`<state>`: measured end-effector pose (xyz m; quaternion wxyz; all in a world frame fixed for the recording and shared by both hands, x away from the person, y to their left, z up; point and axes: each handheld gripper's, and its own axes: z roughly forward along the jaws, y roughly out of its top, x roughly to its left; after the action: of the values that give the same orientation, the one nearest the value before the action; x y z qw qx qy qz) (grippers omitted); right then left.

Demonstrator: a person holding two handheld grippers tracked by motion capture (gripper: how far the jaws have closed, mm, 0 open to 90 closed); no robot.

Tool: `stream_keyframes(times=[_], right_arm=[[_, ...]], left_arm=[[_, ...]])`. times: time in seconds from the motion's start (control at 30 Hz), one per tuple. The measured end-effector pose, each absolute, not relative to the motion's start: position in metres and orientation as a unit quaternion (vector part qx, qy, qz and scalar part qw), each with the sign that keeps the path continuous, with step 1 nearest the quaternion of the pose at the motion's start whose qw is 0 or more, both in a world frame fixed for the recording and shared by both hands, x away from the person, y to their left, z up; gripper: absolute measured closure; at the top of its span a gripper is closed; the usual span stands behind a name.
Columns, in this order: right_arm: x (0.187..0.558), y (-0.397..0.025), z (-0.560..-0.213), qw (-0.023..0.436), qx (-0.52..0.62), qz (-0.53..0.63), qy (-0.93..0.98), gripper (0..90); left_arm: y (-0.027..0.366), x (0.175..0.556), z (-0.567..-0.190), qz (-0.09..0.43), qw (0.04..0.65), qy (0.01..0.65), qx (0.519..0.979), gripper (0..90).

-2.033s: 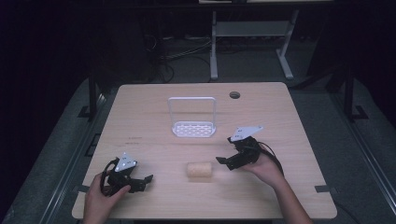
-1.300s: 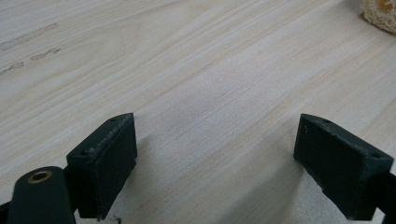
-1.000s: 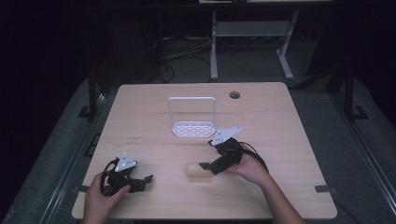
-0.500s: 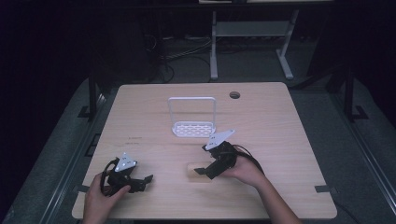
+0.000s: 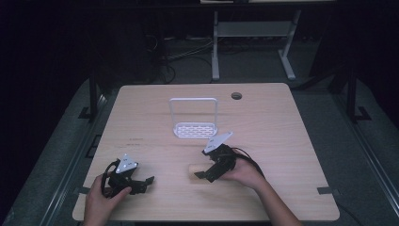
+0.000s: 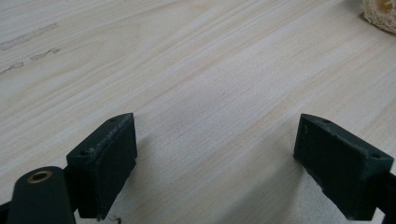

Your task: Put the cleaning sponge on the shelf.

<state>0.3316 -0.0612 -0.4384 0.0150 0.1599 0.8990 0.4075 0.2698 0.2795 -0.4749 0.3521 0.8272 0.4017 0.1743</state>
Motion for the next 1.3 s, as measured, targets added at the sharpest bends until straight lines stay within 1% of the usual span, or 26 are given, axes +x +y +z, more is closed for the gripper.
stream_keyframes(times=[0.6, 0.93, 0.97, 1.0, 1.2, 1.27, 1.3], right_arm=[[0.332, -0.056, -0.452, -0.004, 0.157, 0.396, 0.905, 7.7], [0.332, -0.052, -0.459, -0.010, 0.155, 0.382, 0.911, 8.3], [0.332, -0.052, -0.460, -0.013, 0.156, 0.382, 0.911, 8.8], [0.332, -0.052, -0.460, -0.014, 0.153, 0.382, 0.911, 13.4], [0.333, -0.052, -0.462, -0.013, 0.155, 0.382, 0.911, 14.8], [0.332, -0.053, -0.462, -0.009, 0.153, 0.378, 0.913, 21.0], [0.332, -0.053, -0.462, -0.008, 0.153, 0.377, 0.913, 21.5]], left_arm=[[0.279, 0.270, -0.475, 0.174, 0.352, 0.402, 0.827, 12.7], [0.279, 0.270, -0.475, 0.174, 0.352, 0.402, 0.827, 12.7], [0.279, 0.270, -0.475, 0.174, 0.352, 0.402, 0.827, 12.7], [0.279, 0.270, -0.475, 0.174, 0.352, 0.402, 0.827, 12.7], [0.279, 0.270, -0.475, 0.174, 0.353, 0.402, 0.827, 12.7], [0.279, 0.270, -0.475, 0.174, 0.352, 0.402, 0.827, 12.7], [0.279, 0.270, -0.475, 0.174, 0.353, 0.402, 0.827, 12.7]])
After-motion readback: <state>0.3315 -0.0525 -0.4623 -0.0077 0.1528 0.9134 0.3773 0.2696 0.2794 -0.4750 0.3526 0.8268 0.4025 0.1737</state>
